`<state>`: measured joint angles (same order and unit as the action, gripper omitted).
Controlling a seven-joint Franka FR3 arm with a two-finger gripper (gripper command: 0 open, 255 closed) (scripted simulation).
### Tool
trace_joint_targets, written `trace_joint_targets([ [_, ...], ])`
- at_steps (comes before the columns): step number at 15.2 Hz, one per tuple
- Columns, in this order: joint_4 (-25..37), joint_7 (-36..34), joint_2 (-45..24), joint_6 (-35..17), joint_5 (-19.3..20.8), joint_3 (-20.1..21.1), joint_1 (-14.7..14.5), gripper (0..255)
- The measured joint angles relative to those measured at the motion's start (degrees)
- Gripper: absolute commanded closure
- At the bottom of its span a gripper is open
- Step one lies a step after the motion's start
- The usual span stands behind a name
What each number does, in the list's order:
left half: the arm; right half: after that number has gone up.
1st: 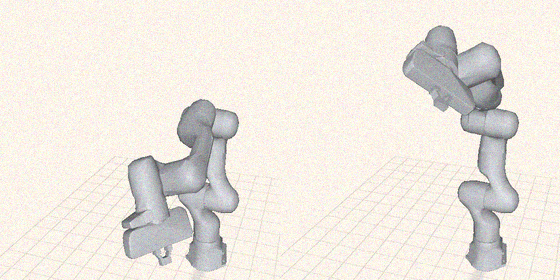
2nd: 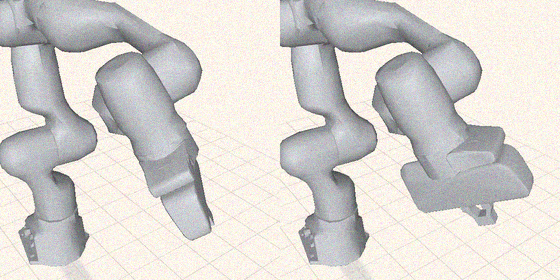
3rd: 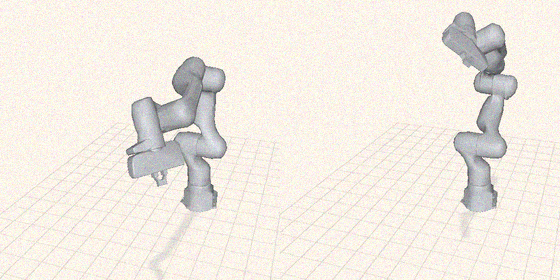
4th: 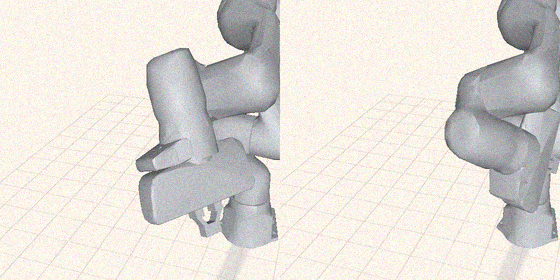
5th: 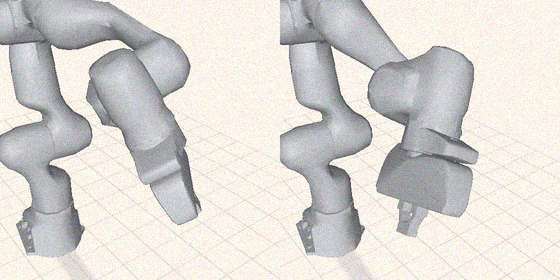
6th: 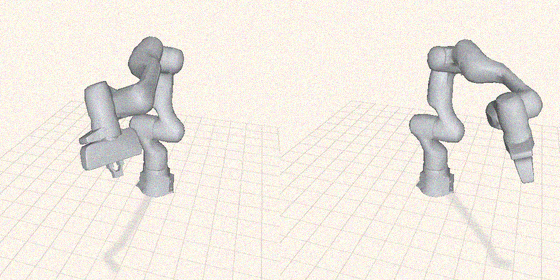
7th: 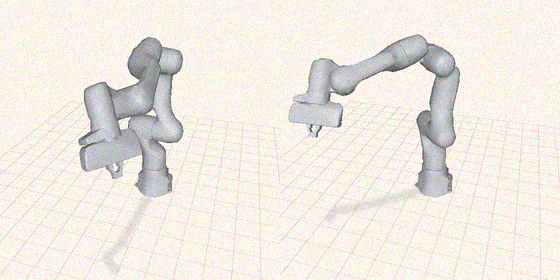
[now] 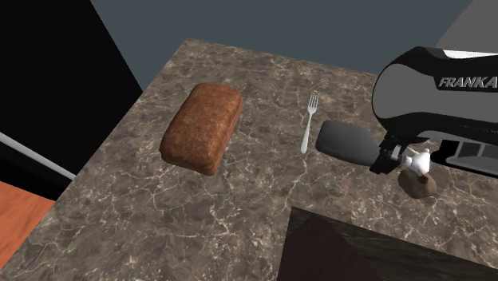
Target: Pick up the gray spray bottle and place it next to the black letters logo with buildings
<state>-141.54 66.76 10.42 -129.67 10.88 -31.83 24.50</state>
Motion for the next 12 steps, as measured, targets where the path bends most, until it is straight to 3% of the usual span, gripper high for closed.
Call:
trace_joint_targets([
  [12, 4.7, -1.2, 6.2, 10.4, 1.8, 1.8, 0.5, 255],
])
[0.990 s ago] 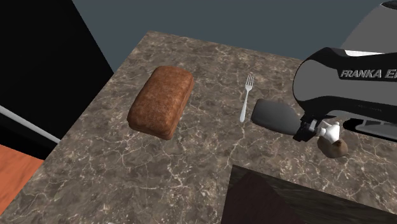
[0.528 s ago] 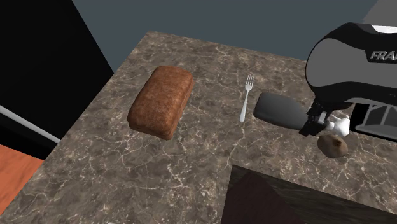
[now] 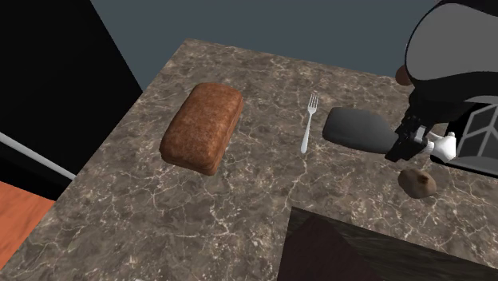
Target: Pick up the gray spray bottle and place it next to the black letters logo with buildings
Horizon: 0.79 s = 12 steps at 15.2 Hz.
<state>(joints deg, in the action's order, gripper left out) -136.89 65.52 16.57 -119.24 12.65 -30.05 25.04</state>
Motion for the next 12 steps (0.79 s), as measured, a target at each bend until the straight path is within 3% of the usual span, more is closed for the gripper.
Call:
trace_joint_targets([
  [12, 6.6, -0.2, 3.4, 9.8, 0.2, 1.7, 0.0, 255],
])
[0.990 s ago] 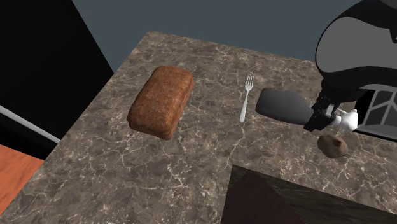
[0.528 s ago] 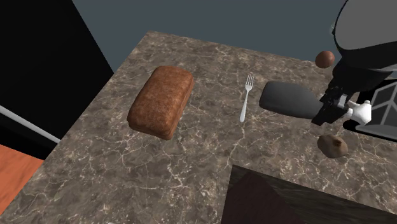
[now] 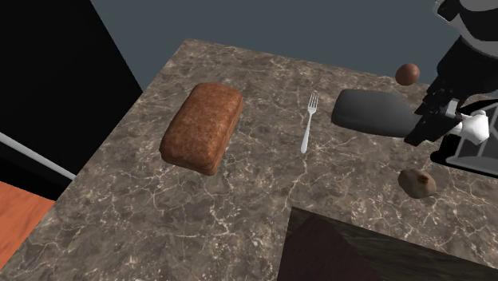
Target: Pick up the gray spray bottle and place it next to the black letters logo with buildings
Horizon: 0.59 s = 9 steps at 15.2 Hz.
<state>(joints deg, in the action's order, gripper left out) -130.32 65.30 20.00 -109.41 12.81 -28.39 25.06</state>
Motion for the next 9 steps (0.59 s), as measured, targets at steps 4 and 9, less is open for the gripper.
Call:
trace_joint_targets([
  [4, 0.1, 2.2, 1.5, 1.2, 1.2, -1.4, 1.3, 255],
  [9, 0.7, 8.7, 1.9, 1.0, 3.3, -6.1, 4.1, 255],
])
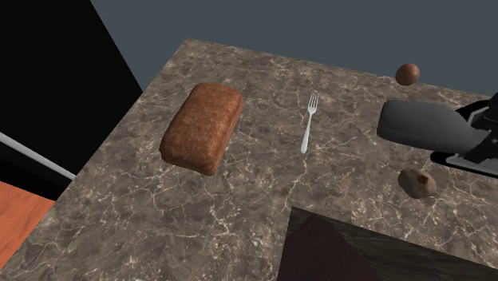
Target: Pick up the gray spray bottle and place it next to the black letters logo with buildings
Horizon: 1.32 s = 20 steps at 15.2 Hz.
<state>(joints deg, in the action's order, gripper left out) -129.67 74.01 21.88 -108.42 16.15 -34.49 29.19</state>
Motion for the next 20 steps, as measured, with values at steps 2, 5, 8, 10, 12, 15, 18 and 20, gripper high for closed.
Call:
trace_joint_targets([
  [2, 0.4, 2.9, 0.3, 0.1, 1.0, -2.1, 1.3, 255],
  [5, 1.8, 7.1, -0.5, 0.0, 1.7, -5.2, 2.5, 255],
  [8, 3.1, 11.6, -1.6, -0.6, 2.1, -8.7, 3.6, 255],
  [10, 4.1, 14.6, -1.9, -0.5, 2.5, -10.8, 4.4, 255],
  [12, 6.1, 18.2, -4.1, -1.2, 1.7, -13.9, 4.5, 255],
  [15, 9.5, 23.7, -7.9, -1.6, -0.4, -18.3, 4.3, 255],
  [18, 13.1, 30.6, -12.9, -2.5, -3.9, -23.6, 4.1, 255],
  [20, 15.8, 35.8, -16.8, -2.6, -7.3, -27.0, 4.5, 255],
])
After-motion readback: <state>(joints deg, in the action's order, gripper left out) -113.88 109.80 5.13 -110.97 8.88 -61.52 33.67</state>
